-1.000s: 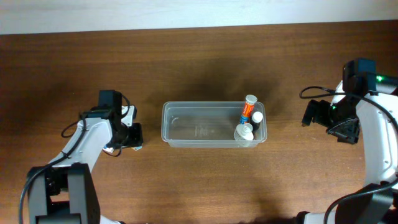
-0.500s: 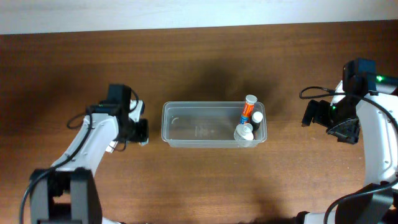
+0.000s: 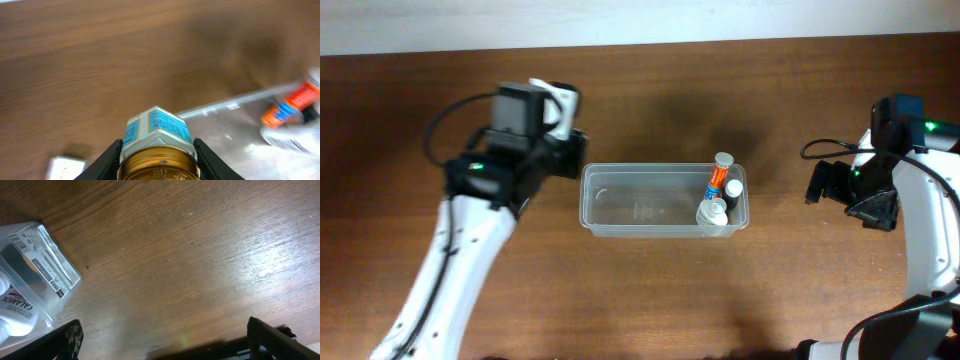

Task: Pack container
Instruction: 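Grasp the gold-capped jar with the left gripper and drop it in the container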

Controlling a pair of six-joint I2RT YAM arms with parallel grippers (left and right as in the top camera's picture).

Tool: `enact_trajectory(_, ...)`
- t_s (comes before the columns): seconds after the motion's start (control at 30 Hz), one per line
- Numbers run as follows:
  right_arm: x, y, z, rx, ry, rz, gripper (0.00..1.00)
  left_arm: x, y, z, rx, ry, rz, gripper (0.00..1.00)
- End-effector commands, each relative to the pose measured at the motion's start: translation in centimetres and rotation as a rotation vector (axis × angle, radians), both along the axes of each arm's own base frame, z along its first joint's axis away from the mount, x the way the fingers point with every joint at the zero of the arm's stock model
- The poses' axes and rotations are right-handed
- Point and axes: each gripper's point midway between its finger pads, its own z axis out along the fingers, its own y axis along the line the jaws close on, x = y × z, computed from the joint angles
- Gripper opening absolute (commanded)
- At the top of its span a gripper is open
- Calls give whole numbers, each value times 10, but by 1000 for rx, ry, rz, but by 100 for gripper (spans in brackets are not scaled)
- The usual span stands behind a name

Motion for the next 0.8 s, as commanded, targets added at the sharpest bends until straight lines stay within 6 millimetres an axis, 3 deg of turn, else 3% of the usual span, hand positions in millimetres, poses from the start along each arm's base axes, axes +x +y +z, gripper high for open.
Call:
enact_trajectory(0.0,0,1,-2,14,0,2,97,-8,-40,-24,17,54,-99,18)
enact_trajectory(0.27,0,1,-2,14,0,5,97,-29,-126,-89,71,150,-300,18)
enact_trajectory(0.57,0,1,-2,14,0,5,97,-47,-167,-159,113,273,-344,18)
enact_trajectory(0.67,0,1,-2,14,0,5,97,-46,-175,-167,108,268,-350,19)
enact_trajectory(0.77,0,1,-2,13,1,9,97,-40,-180,-167,91,244,-349,31)
